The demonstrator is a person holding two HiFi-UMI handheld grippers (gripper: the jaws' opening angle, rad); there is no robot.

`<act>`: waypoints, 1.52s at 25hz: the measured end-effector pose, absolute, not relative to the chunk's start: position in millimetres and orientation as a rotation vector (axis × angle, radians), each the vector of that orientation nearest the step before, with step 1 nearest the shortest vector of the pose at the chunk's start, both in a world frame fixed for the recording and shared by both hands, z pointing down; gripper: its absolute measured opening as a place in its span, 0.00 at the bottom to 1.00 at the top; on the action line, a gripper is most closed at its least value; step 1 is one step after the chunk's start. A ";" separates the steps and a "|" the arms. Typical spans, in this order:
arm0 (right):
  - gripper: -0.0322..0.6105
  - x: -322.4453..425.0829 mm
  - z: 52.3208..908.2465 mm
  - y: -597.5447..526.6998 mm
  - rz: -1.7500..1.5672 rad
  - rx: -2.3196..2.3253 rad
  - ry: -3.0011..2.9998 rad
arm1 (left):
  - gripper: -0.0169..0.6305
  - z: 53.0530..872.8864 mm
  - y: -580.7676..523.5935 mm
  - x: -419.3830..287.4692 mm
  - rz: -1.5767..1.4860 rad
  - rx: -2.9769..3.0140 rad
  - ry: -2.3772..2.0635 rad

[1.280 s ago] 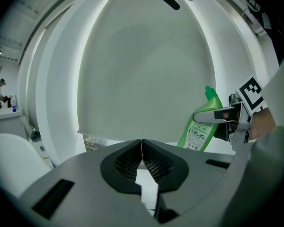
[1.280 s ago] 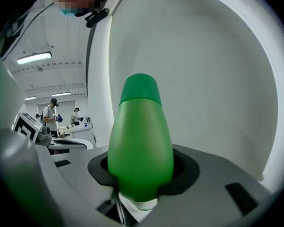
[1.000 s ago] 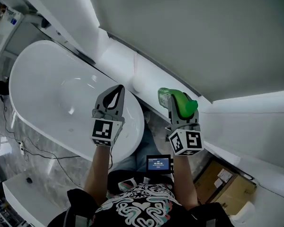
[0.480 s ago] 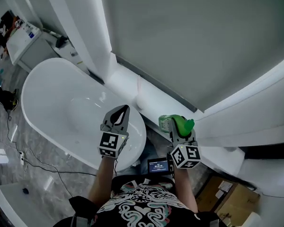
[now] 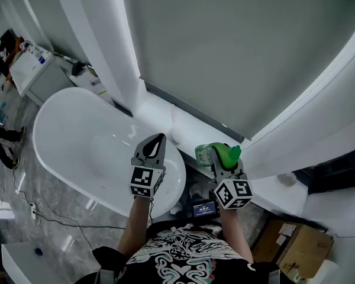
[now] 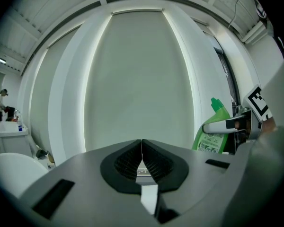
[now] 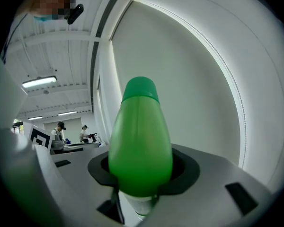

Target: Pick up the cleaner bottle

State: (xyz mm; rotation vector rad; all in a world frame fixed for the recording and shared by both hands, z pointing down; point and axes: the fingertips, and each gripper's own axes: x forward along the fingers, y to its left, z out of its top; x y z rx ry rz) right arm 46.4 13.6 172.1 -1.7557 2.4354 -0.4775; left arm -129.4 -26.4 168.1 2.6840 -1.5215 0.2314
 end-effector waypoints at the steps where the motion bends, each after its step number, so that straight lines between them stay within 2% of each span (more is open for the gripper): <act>1: 0.37 47.2 169.1 14.6 -0.477 -1.746 2.431 | 0.05 165.4 -26.2 -129.3 0.230 2.683 -1.528; 13: 0.37 67.4 154.6 14.6 -0.465 -1.662 2.476 | 0.05 146.5 -25.0 -98.7 0.222 2.678 -1.580; 25: 0.37 103.2 135.9 26.5 -0.470 -1.618 2.459 | 0.05 137.0 -8.1 -35.1 0.293 2.758 -1.557; 38: 0.37 109.3 144.0 26.1 -0.501 -1.611 2.472 | 0.05 148.8 -3.0 -54.4 0.334 2.681 -1.641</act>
